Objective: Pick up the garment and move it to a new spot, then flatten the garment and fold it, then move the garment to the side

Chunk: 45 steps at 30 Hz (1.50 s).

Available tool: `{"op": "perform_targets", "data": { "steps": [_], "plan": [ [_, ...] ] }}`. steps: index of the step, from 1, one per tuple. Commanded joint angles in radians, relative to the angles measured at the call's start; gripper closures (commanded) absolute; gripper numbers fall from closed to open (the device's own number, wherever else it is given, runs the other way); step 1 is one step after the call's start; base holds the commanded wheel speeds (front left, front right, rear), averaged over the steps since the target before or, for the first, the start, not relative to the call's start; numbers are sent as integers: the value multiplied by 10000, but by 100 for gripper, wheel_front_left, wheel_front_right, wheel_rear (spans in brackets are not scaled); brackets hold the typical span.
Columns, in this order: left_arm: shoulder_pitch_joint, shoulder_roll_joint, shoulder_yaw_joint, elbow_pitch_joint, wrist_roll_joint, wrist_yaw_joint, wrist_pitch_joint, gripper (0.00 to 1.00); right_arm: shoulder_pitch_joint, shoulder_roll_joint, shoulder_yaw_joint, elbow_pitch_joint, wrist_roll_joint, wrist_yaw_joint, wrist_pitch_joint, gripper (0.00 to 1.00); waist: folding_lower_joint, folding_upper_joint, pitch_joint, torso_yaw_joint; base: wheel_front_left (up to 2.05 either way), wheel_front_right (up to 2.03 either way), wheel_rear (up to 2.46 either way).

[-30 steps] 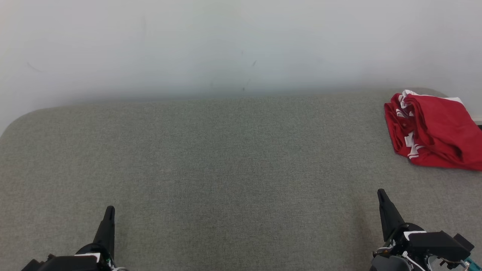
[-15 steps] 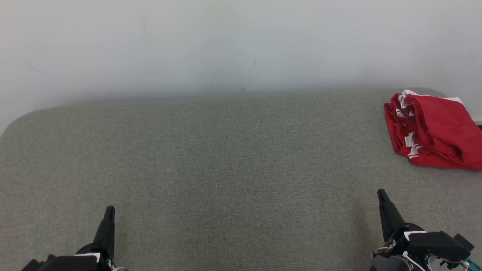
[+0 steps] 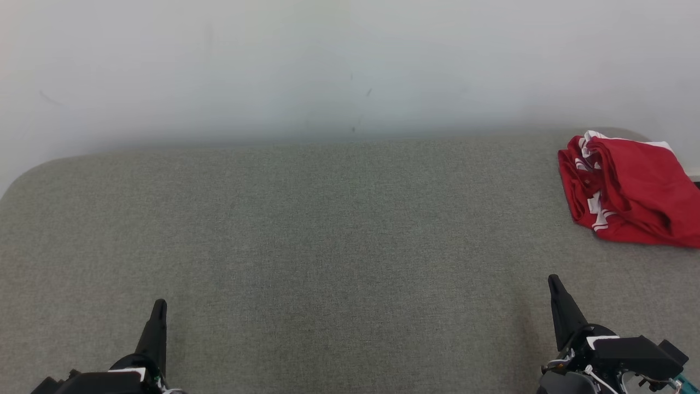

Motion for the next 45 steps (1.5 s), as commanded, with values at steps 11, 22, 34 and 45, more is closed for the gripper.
{"op": "perform_targets", "data": {
  "steps": [11,22,34,45],
  "plan": [
    [-96,30,34,6,-45,-41,5,100,-86,56,-47,3,-84,-21,40,100,0,-1,0,0,0,0,0],
    [-96,30,32,5,-46,-41,4,100,-88,73,-69,3,-105,-21,66,100,0,-1,0,0,0,0,0],
    [-96,30,31,5,-44,-41,4,100,-91,89,-90,6,-105,-21,75,100,0,-1,0,0,0,0,0],
    [-96,30,30,4,-44,-41,4,100,-93,101,-108,8,-124,-21,89,100,0,-1,0,0,0,0,0]
  ]
}}
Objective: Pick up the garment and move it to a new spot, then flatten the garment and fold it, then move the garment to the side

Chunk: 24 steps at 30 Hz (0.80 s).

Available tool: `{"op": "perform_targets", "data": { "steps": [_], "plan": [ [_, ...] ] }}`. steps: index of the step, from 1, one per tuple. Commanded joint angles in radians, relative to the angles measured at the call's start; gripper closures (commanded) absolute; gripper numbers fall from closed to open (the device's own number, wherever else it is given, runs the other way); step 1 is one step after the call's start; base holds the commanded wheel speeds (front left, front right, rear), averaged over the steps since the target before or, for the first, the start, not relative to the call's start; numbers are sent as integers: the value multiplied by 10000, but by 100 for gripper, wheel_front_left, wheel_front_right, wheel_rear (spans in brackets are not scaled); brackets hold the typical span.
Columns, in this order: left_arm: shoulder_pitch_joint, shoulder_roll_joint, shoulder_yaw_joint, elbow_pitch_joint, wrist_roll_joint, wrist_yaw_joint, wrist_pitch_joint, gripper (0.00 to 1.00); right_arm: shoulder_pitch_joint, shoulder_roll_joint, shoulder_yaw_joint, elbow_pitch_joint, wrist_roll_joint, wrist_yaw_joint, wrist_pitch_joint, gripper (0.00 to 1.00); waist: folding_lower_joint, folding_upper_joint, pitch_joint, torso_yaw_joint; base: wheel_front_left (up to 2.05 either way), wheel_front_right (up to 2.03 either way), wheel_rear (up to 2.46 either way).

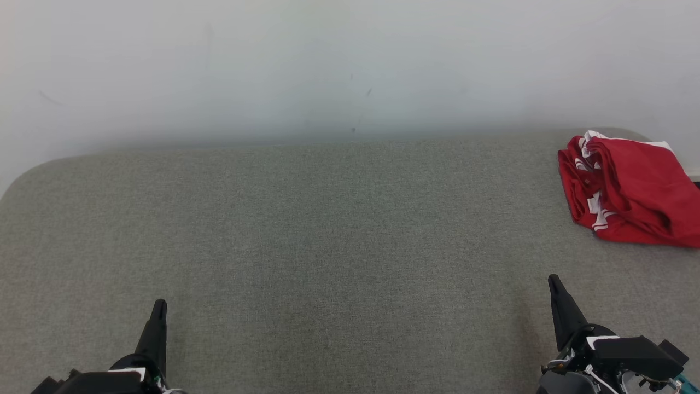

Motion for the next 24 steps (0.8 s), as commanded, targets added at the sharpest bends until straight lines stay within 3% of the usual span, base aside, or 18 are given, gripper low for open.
{"op": "perform_targets", "data": {
  "steps": [1,24],
  "plan": [
    [-95,30,34,4,-41,-41,4,100,-86,40,-21,6,-44,-21,32,100,0,0,0,0,0,0,0],
    [-95,30,32,4,-41,-41,3,100,-90,62,-50,9,-88,-21,54,100,0,0,0,0,0,0,0]
  ]
}}
